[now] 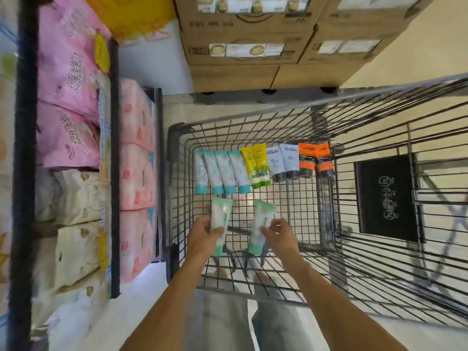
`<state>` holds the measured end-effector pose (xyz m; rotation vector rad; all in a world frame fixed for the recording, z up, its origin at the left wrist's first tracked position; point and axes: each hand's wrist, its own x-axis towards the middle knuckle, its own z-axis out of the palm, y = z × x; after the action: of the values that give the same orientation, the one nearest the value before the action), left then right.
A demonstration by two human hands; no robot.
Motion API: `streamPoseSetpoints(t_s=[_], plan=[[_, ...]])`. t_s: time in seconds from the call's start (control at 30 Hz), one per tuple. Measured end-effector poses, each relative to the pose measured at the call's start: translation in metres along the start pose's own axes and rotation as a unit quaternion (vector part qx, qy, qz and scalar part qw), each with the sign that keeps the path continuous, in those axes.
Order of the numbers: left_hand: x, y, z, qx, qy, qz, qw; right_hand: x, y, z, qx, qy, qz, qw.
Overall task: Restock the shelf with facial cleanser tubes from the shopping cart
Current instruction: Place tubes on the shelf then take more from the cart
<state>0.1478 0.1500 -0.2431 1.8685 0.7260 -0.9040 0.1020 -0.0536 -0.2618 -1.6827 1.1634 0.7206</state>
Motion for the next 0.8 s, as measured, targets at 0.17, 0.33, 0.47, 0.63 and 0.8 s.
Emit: streamPoseSetpoints(t_s=[0.17,0.33,0.47,0.63,0.8], plan=[[-0.050,0.033,-0.014,-0.051,0.021,0.023,0.998,-0.050,-0.026,-0.040,0.070,-0.009,-0.033,0.997],[-0.103,0.060,-0.025,-0.080,0.026,0.053,0.995,-0.102,-0.051,-0.066,0.072,-0.033,-0.089,0.993],[-0.140,0.066,-0.032,-0.133,0.063,0.079,0.986,-0.132,-0.067,-0.076,0.041,-0.088,-0.139,0.985],[-0.182,0.037,-0.030,-0.198,0.158,0.073,0.965,-0.163,-0.077,-0.090,-0.030,-0.165,-0.243,0.955],[-0.249,-0.008,-0.011,-0.296,0.244,0.048,0.922,-0.183,-0.082,-0.094,-0.096,-0.263,-0.273,0.920]])
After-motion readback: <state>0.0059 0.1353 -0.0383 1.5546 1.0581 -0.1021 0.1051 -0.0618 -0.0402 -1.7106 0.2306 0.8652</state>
